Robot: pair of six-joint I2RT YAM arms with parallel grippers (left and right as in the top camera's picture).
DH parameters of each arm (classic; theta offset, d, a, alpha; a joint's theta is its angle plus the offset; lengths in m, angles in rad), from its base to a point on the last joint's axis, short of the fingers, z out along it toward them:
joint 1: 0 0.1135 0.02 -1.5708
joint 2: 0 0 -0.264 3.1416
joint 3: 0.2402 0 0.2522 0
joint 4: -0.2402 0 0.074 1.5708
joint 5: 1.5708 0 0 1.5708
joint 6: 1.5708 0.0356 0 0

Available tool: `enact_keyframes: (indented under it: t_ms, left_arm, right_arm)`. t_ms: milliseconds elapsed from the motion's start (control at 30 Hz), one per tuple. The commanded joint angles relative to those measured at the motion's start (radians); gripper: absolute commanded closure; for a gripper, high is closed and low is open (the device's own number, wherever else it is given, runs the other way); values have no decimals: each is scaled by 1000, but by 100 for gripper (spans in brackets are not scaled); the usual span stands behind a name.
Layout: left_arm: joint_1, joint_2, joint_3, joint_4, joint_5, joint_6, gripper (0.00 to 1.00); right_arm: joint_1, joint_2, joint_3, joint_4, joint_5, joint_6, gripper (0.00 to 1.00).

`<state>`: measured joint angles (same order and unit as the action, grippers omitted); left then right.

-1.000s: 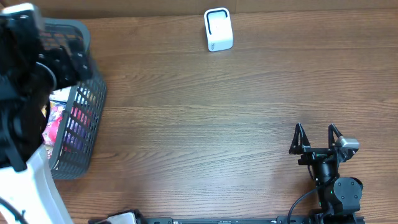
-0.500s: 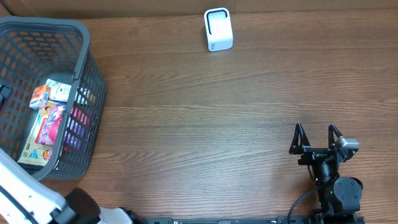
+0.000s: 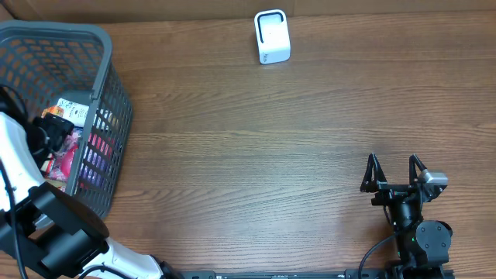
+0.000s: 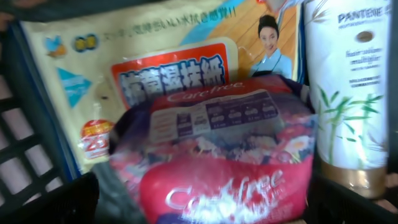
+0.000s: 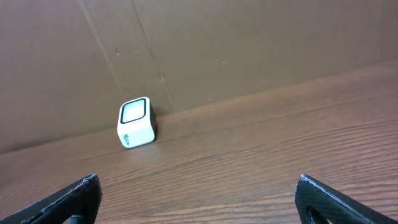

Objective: Scan the item barcode
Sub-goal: 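Grasp the red Carefree pads pack in the basket with the left gripper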

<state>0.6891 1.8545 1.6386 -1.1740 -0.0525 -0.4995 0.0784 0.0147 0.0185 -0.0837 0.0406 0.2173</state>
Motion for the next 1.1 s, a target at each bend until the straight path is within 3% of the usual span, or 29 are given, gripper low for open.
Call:
enact_keyframes:
  t_ms: [0,67,100,233,367,667,900,1067]
  left_arm:
    - [-18,-9,-88,63,0,-22,0]
    - [-21,-9,-131,105,-3,-21,0]
    - [-21,-9,-152,126,-4,-21,5]
    - [-21,-9,-201,174,-8,-21,40]
    - [-21,-9,-210,184,-10,-21,95]
    - [-22,-43,-127,100,-10,-21,96]
    - [-22,-154,175,-92,-10,34,96]
    - [-22,-244,360,-142,-10,55,96]
  right_arm:
    - [-6,-12,-10,3,-1,8,0]
    - [-6,-12,-10,3,-1,8,0]
    - [-6,-12,-10,3,-1,8,0]
    - [-6,-12,-10,3,-1,8,0]
    - [-6,-12,-10,3,-1,8,0]
    - [-6,-12,-10,3,-1,8,0]
    - [-6,-12,-10,3,-1,8,0]
    - [-6,-12,-10,3,-1,8,0]
